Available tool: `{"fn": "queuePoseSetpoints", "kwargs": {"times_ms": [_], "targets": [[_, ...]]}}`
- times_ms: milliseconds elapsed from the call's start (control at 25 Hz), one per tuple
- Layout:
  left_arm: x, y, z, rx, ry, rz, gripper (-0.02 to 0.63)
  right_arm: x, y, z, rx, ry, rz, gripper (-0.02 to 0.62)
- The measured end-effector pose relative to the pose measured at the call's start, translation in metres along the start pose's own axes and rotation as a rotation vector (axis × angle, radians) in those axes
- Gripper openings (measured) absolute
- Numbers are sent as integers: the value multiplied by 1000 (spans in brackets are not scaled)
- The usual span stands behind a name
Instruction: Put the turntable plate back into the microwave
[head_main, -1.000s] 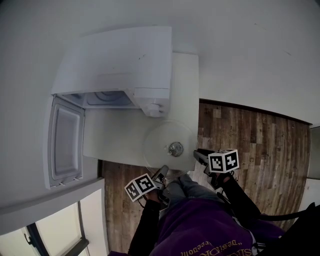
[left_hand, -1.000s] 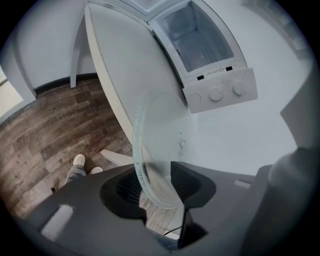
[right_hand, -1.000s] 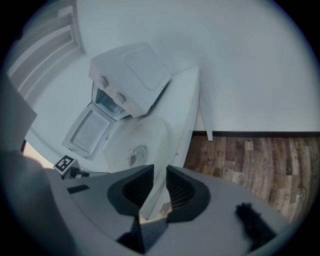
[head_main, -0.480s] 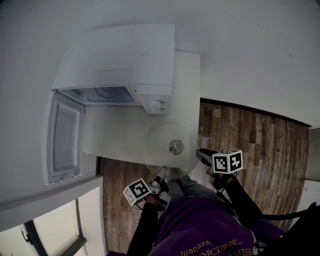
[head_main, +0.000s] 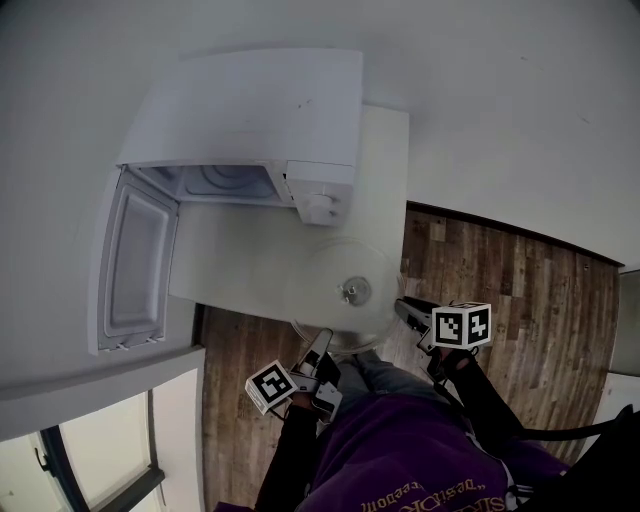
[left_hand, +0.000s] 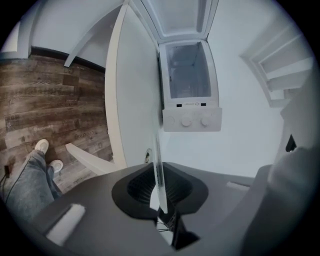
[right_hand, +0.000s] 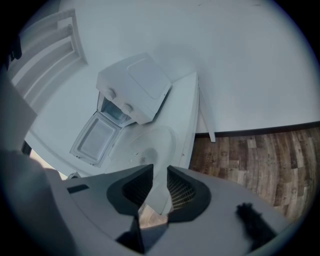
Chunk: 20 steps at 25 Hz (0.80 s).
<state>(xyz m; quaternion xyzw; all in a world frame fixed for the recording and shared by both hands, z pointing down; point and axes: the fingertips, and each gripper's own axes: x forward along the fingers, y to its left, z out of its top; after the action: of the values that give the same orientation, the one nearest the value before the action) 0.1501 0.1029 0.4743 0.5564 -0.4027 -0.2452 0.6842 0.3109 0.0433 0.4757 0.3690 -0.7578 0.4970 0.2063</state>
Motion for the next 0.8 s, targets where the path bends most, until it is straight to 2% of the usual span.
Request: {"fn": "queuePoseSetpoints", "kwargs": {"times_ms": [160, 360, 600, 800], "targets": [[-3, -12, 1, -51, -40, -45, 34, -2, 2, 0, 13, -7, 6, 91], [-16, -17, 1, -107, -103, -102, 34, -1, 18, 6, -64, -1, 33, 91], [-35, -29, 13, -98, -207, -173, 34, 4, 46, 18, -132, -11, 102, 92], [-52, -38, 23, -96, -333, -248, 35, 12, 74, 37, -247, -22, 162, 92]]}}
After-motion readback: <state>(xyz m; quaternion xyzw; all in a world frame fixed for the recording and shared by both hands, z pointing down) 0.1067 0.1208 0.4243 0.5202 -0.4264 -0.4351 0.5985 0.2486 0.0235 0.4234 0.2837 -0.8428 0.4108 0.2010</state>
